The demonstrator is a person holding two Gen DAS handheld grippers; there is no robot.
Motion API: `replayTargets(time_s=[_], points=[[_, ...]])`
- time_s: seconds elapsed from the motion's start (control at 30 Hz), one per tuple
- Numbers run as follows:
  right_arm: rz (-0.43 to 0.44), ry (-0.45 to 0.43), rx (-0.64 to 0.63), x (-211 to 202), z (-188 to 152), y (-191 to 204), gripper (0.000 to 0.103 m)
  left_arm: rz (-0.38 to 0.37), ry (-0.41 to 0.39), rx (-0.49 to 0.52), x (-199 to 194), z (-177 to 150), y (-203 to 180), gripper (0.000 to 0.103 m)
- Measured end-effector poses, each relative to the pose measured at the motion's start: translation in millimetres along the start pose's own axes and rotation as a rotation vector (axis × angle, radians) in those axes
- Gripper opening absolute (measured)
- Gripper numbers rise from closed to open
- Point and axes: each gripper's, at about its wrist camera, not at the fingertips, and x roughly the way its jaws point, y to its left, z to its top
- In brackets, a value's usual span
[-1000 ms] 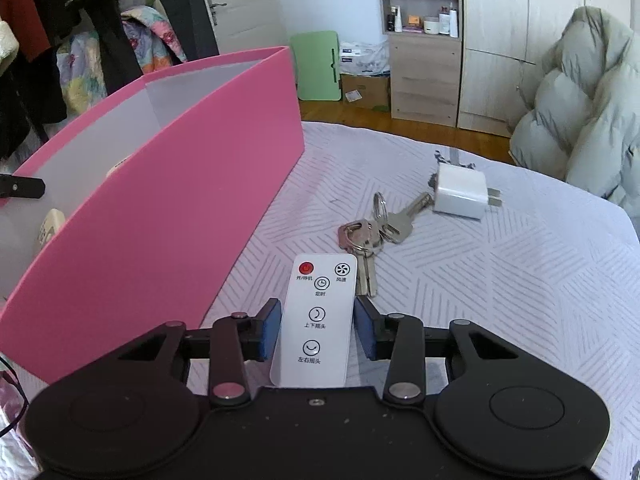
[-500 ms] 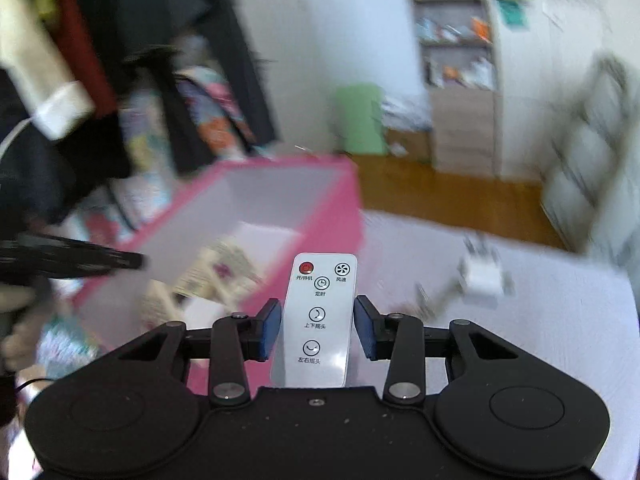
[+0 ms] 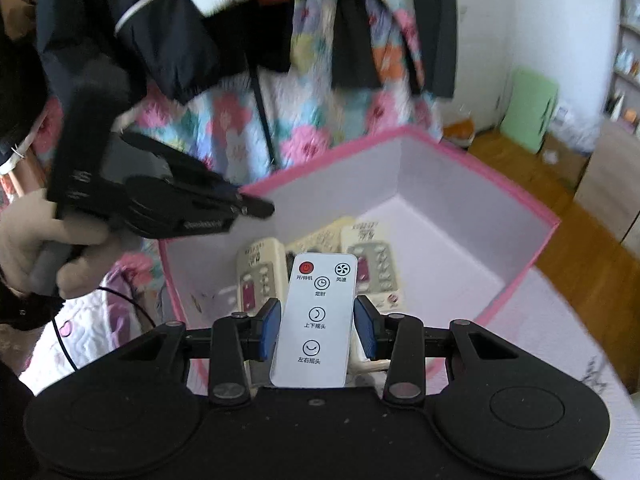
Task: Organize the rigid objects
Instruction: 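Carry the small white remote into the pink box and open the right tool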
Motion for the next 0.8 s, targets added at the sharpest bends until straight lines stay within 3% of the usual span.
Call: replayTargets(time_s=[0.1, 0.23, 0.6, 0.8], points=[[0.044, 0.055, 0.010, 16.3, -3.3, -1.9, 0.045, 0.000, 0.002, 0.002, 0.1, 0.8, 0.0, 0.004], [0.034, 0.106, 0.003, 25.6, -7.1, 3.3, 0.046, 0.000, 0.001, 0.001, 0.5, 1.0, -0.5, 0.004], [-0.046, -0.134, 0.135, -60.5, -28.1, -26.9, 0.049, -0.007, 0.002, 0.003, 1.6, 0.8, 3.0, 0.004], [-0.142, -0.159, 0.248, -78.8, -63.2, -61.3, 0.053, 0.002, 0.004, 0.005, 2.1, -0.1, 4.7, 0.004]])
